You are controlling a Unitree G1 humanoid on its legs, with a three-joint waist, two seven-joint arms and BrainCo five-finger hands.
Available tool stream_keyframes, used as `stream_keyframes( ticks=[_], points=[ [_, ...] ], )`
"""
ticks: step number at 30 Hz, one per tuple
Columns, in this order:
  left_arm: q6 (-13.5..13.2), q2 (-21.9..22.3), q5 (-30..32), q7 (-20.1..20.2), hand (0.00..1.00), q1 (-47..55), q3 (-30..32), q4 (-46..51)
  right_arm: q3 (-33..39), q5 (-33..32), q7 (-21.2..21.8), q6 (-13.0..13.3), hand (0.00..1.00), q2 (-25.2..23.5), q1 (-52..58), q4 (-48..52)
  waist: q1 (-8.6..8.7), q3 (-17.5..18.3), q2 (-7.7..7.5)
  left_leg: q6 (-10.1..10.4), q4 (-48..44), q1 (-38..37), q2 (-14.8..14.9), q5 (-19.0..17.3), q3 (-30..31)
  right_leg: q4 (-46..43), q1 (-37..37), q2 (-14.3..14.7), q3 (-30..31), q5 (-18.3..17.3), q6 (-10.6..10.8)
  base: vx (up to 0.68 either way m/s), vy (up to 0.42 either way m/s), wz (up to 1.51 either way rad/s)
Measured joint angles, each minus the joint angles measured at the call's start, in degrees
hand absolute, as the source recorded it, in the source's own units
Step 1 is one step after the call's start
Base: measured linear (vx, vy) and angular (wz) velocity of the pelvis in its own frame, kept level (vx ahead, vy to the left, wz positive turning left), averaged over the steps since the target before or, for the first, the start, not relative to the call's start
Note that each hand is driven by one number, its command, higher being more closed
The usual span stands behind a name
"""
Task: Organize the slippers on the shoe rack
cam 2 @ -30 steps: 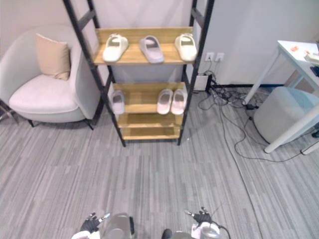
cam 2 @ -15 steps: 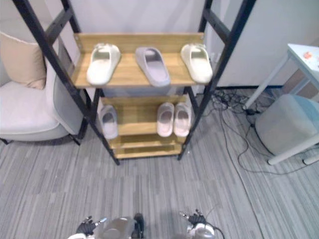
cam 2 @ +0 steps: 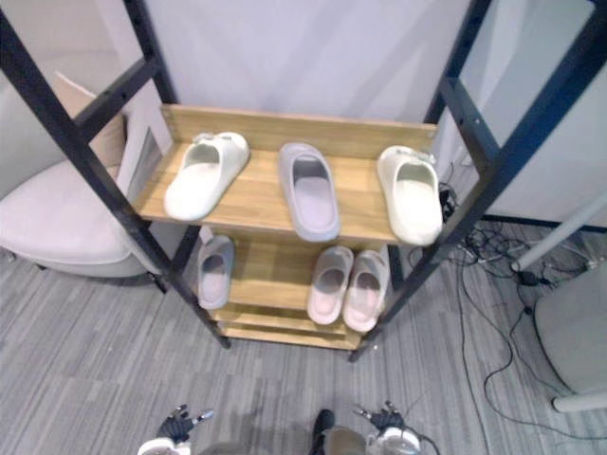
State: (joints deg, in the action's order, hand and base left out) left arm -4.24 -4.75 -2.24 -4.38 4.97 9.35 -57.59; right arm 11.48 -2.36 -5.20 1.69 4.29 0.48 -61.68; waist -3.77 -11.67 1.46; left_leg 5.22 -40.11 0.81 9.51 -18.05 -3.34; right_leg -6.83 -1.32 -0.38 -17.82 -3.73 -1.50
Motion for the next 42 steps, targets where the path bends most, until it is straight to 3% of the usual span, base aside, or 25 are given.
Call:
stream_keyframes(
  ticks=[3, 5, 6, 9, 11, 15, 24, 31, 42],
  points=[
    [0.02, 0.20, 0.15, 0.01, 0.00, 0.31, 0.15, 0.50, 0.00, -0.08, -0.36, 0.00, 0.00, 0.01, 0.60, 0.42, -0.43, -0.01, 0.88, -1.55, -2.72, 4.26, 2.97, -1.25, -5.00, 1.24, -3.37, 0.24, 0.11, -1.13, 0.65, 0.14, 0.004, 0.01],
    [0.04, 0.07, 0.49, -0.05, 0.00, 0.28, -0.20, 0.62, -0.11, -0.15, -0.43, 0.00, 0.00, 0.03, 0.60, 0.49, -0.51, 0.02, 1.00, -1.62, 6.59, 5.83, 2.59, -0.65, -4.40, 1.00, -3.62, -0.45, 1.32, -1.62, 1.66, 0.18, 0.130, -0.27],
    [0.07, 0.15, 0.47, -0.05, 0.00, 0.21, -0.65, 0.56, -0.20, -0.15, -0.45, 0.02, 0.00, 0.33, 0.57, 0.69, -0.49, 0.19, 1.60, 0.38, 13.97, 5.66, 1.77, 3.38, -2.02, 0.53, -3.47, -0.54, 2.35, -1.79, 2.64, 0.21, 0.194, -0.44],
    [0.05, -1.85, 0.49, -0.19, 0.00, -0.24, -2.43, -0.53, -0.34, -0.13, -0.46, 0.00, 0.00, -0.33, 0.77, 0.22, -0.74, 0.85, -1.30, -0.49, 18.83, 2.08, -2.83, 5.56, -3.54, 2.77, -3.77, -3.49, 5.42, -0.35, 4.39, 0.23, 0.168, -0.18],
    [0.09, -2.09, 0.57, -0.19, 0.00, -0.88, -3.30, -0.74, -0.35, -0.01, -0.46, 0.01, 0.00, -0.43, 0.51, 0.07, -0.86, 0.86, -1.49, -0.59, 19.15, 1.25, -4.50, 5.53, -3.18, 4.82, -5.58, -4.76, 6.00, 0.55, 5.27, 0.19, 0.133, -0.14],
    [0.11, -2.54, 1.04, -0.08, 0.00, -1.64, -5.92, -1.58, -0.38, 0.16, -0.36, -0.07, 0.00, -0.85, 0.65, -0.19, -0.79, 0.91, -1.17, -0.96, 20.14, -1.26, -6.15, 5.32, -2.50, 5.64, -7.23, -5.67, 7.43, 0.59, 5.33, 0.13, 0.092, -0.10],
    [0.19, -3.26, 1.11, 0.05, 0.00, -1.41, -7.18, -3.93, -1.35, 0.15, -0.32, -0.08, 0.00, 0.00, 1.24, -0.52, 0.21, 1.96, -0.84, -2.13, 28.99, -6.18, -6.38, 6.45, -2.50, 7.24, -7.66, -5.01, 9.08, 1.16, 5.23, 0.01, -0.015, -0.11],
    [0.24, -3.36, 1.09, -0.09, 0.00, -0.85, -7.65, -3.94, -3.96, -0.01, -0.39, 0.14, 0.00, 0.50, 1.81, 0.69, 0.33, 3.37, -1.68, -2.08, 33.57, -7.28, -6.89, 9.09, -3.84, 9.21, -6.65, -5.12, 10.65, 3.14, 5.29, -0.05, -0.005, -0.11],
    [0.80, -3.92, 4.45, -0.48, 0.00, 0.24, -8.52, -3.89, -9.93, 0.22, -0.45, 2.81, 0.00, 0.44, 15.83, 47.31, 1.49, 4.10, -2.49, -2.23, 35.09, -9.05, -7.01, 9.45, -7.69, 10.42, -5.86, -4.92, 15.29, 5.06, 5.50, -0.03, 0.011, -0.21]
  ],
)
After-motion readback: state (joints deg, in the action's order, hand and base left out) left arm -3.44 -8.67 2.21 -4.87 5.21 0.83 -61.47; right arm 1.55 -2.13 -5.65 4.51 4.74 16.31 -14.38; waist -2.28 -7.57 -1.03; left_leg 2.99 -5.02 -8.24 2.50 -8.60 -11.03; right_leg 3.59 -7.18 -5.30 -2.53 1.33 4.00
